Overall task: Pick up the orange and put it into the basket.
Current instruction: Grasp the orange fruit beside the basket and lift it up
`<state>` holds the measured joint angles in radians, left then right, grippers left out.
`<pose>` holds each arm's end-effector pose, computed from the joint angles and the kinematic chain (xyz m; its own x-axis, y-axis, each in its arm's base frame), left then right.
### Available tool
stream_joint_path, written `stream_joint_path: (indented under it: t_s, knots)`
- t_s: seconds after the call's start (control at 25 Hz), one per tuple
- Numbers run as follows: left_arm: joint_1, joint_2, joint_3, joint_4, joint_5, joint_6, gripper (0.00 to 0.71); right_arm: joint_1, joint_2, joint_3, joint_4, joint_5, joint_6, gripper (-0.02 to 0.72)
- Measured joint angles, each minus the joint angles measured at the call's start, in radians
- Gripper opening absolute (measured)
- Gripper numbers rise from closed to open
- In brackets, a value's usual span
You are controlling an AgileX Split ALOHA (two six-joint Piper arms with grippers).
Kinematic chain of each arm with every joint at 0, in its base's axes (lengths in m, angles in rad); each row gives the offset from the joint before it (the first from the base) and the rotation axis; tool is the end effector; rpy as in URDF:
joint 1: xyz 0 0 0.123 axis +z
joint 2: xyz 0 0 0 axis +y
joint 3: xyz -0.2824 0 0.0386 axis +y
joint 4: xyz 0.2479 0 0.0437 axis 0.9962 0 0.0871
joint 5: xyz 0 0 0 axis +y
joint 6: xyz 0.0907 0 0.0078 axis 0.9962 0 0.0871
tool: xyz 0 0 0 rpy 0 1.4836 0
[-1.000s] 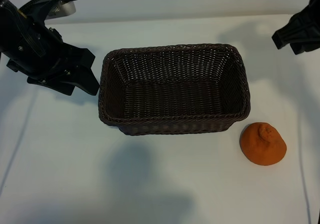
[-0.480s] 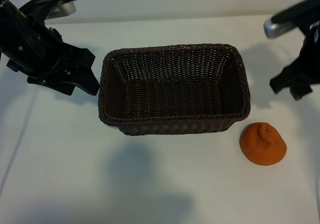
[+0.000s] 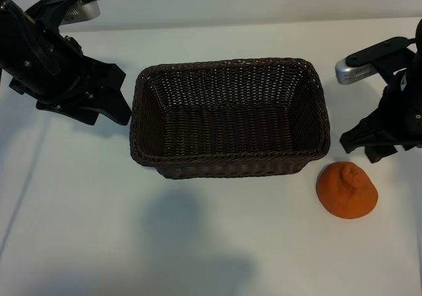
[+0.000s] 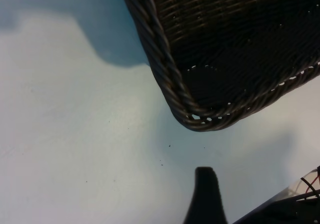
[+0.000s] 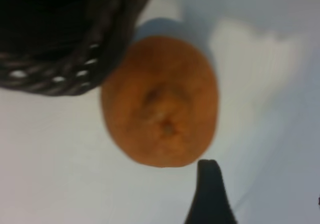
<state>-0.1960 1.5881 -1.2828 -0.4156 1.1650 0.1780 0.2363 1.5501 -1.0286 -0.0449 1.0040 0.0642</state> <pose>0.2989 -0.0938 0.2894 -0.9556 0.1950 -0.2211 0.2659 0.8940 -0.3607 0.2744 0.0625 0.2303 -0.9720 -0.1929 -0.1340 -0.1903 0.9812 -0.0322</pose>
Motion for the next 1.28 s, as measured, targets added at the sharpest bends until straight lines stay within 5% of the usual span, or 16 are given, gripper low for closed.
stream_joint_path:
  t_s: [0.28,1.28]
  knots:
    - [0.000,0.000,0.000,0.000,-0.003,0.000,0.579,0.000,0.000,0.000,0.082,-0.002,-0.074,0.462]
    - [0.000,0.000,0.000,0.000,-0.022,0.000,0.579,0.001,0.019,0.139,0.150,-0.212,-0.100,0.459]
